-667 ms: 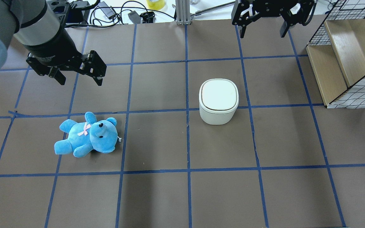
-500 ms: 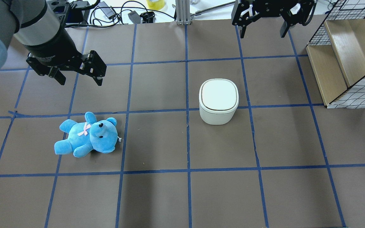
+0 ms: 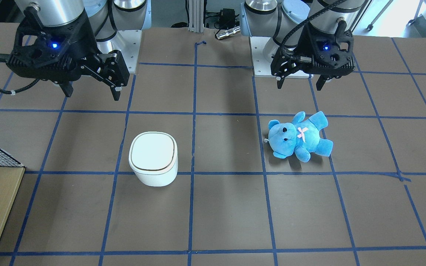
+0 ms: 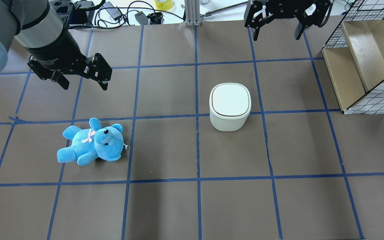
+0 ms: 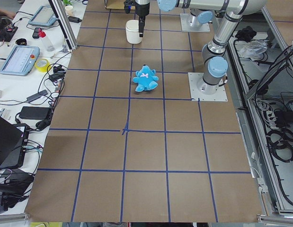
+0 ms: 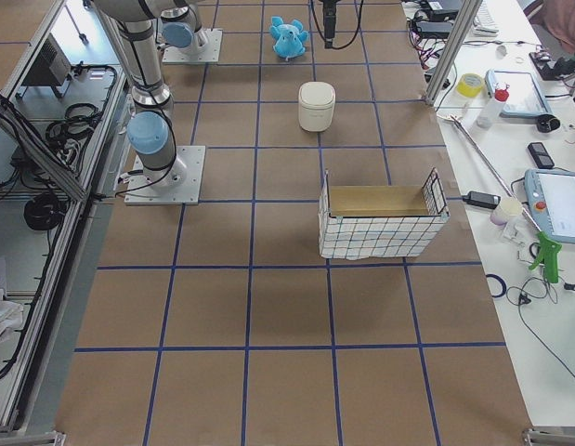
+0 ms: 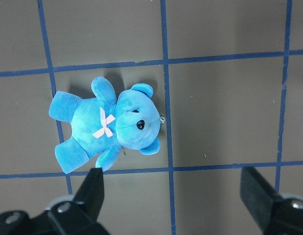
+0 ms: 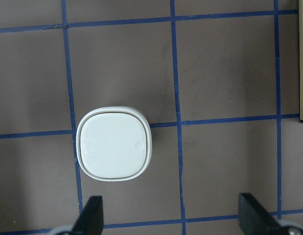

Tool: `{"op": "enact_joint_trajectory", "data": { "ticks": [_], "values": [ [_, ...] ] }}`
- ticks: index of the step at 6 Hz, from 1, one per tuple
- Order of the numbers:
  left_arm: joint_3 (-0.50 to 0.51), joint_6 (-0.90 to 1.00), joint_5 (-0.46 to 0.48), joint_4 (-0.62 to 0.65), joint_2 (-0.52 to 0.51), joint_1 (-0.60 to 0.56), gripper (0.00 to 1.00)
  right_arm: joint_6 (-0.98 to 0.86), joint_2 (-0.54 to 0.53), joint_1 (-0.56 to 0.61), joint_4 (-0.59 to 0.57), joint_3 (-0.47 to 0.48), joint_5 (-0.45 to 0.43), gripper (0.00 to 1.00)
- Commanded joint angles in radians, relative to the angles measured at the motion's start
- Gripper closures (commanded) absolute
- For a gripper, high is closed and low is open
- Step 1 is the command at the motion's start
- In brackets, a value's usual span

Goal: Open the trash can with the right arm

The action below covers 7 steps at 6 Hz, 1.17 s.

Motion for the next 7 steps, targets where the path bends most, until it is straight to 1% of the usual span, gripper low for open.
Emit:
{"op": "enact_joint_trajectory", "data": {
  "ticks": [1,2,3,4,5,6,7],
  "values": [
    [0.0,-0.001,0.0,0.0,0.0,0.0,0.0,0.013,0.004,0.006,0.0,-0.003,0.011,0.88],
    [0.0,0.0,0.0,0.0,0.0,0.0,0.0,0.054,0.013,0.029,-0.003,0.011,0.013,0.97],
    [0.0,-0.001,0.0,0.0,0.0,0.0,0.0,0.153,0.043,0.087,-0.058,0.052,0.01,1.0],
    [0.0,-0.001,0.0,0.0,0.0,0.0,0.0,0.162,0.065,0.122,-0.174,0.128,0.01,1.0],
    [0.0,-0.001,0.0,0.0,0.0,0.0,0.0,0.157,0.065,0.123,-0.312,0.24,0.01,1.0],
    [0.0,0.0,0.0,0.0,0.0,0.0,0.0,0.153,0.065,0.123,-0.476,0.355,0.008,1.0],
    [0.0,-0.001,0.0,0.0,0.0,0.0,0.0,0.142,0.071,0.123,-0.55,0.435,0.005,1.0]
  ]
}}
